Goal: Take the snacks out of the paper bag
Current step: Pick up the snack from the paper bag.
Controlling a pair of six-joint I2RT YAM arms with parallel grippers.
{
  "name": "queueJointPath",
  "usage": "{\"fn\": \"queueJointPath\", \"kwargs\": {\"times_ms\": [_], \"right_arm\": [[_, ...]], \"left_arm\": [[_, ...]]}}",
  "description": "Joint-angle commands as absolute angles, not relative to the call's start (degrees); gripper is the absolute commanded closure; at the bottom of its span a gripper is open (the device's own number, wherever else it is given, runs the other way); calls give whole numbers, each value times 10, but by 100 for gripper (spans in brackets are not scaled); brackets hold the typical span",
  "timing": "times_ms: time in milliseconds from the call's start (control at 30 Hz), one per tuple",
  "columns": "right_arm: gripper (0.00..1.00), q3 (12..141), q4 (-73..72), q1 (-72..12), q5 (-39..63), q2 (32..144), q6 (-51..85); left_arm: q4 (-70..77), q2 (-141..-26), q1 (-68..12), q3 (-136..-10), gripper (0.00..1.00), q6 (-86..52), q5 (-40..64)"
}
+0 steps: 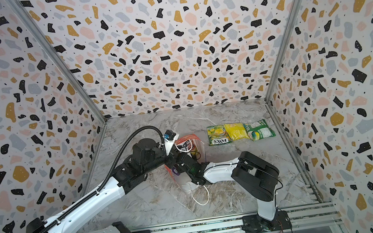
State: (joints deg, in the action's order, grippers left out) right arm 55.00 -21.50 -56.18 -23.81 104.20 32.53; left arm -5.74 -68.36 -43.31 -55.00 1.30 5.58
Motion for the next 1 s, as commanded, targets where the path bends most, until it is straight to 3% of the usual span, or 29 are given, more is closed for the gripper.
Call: {"fn": "queueJointPath", "kwargs": {"times_ms": [0,433,967], "right_arm": [[65,573,-214,-551,-252,1049,328],[99,577,-196,-547,-249,1030,317],[100,551,-204,-585,-240,945,237]], "left_arm": [[-21,-667,-444,-542,100,12,92],[-6,-651,-446,-519,100,4,48],[0,-639,-445,-511,100,5,-1]]}}
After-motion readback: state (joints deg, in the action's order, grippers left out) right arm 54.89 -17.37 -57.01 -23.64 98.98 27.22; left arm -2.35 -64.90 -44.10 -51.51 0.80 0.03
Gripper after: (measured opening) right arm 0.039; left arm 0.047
